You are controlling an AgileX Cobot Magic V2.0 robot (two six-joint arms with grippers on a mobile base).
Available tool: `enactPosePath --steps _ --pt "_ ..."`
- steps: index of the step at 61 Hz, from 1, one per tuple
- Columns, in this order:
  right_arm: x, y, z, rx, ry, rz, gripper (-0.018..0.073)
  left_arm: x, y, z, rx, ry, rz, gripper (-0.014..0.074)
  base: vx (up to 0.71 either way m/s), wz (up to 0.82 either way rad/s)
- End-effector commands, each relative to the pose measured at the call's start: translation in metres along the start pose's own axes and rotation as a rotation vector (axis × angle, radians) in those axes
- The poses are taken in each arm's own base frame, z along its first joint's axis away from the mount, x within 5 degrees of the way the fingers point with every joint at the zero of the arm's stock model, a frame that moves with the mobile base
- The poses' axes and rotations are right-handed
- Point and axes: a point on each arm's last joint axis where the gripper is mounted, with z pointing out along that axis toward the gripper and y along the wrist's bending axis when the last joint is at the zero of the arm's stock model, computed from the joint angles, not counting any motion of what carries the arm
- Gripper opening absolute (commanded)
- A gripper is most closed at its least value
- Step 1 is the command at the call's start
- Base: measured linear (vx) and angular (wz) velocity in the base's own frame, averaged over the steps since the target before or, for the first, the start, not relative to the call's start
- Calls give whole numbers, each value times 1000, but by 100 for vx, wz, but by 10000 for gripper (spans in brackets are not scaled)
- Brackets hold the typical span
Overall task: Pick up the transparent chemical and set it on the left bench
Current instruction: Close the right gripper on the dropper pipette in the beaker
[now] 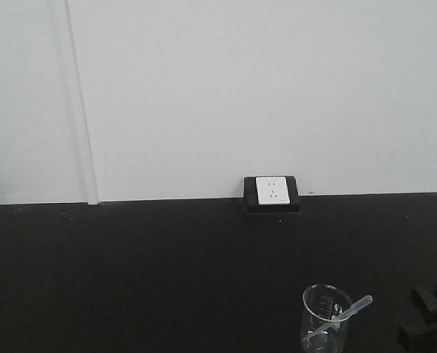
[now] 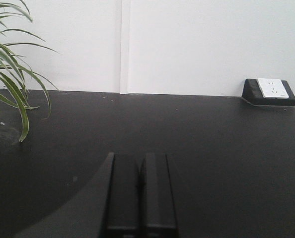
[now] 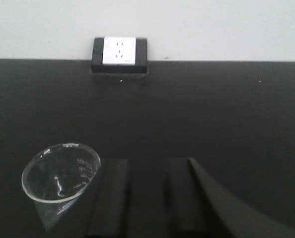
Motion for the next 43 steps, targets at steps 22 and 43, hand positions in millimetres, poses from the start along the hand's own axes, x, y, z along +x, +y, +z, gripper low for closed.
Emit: enactPosePath --steps 22,43 --pt "9 17 43 -237 -178 99 531 -3 0 -1 -2 -81 -9 -3 0 0" --pt "37 16 67 -250 -185 202 457 -3 0 -1 -2 -81 -9 -3 0 0"
